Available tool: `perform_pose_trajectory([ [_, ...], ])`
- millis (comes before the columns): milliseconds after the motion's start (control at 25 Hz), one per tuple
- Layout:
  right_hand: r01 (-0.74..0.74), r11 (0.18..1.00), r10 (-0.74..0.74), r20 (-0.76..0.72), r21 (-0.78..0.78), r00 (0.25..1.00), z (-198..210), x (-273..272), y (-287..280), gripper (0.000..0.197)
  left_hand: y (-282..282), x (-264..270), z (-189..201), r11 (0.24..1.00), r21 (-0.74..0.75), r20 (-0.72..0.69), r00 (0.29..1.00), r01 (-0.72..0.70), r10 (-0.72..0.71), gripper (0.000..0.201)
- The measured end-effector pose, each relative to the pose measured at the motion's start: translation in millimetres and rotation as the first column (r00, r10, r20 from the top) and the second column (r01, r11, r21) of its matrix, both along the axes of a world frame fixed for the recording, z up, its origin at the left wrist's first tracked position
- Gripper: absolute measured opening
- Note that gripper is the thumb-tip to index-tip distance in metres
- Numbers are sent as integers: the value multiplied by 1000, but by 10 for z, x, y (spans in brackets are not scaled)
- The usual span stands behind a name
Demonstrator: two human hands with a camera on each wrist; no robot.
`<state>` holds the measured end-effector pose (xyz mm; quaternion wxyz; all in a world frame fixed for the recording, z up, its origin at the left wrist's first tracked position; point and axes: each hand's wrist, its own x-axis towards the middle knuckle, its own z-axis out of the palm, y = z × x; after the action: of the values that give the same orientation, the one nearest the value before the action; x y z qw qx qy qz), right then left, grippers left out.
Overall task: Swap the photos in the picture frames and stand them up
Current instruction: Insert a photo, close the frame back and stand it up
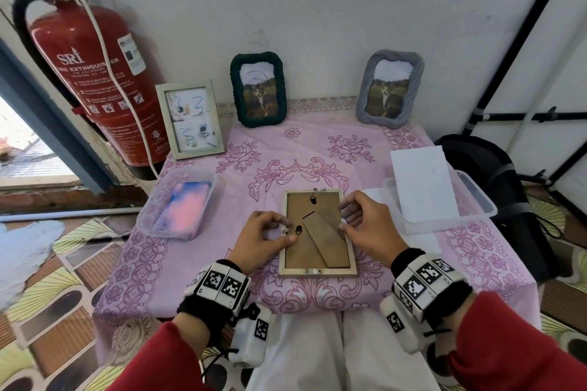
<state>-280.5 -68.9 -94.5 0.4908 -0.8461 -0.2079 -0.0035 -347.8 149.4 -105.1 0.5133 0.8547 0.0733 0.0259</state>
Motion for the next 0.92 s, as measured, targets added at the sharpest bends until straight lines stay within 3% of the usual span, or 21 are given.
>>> perform_pose_trajectory([
  [280, -179, 980, 180, -2, -90, 984, 45, 39, -15, 28, -5, -7, 6, 999, 27, 9, 1000, 20, -20, 21],
  [720, -167, 962, 180, 43, -214, 983, 36, 54, -43, 32, 4, -28, 36, 999, -28, -1, 999, 32, -32, 13],
  [920, -222, 955, 228, 7, -194, 974, 80, 64, -35, 33, -4, -15, 37, 998, -59, -13, 1000, 21, -22, 11],
])
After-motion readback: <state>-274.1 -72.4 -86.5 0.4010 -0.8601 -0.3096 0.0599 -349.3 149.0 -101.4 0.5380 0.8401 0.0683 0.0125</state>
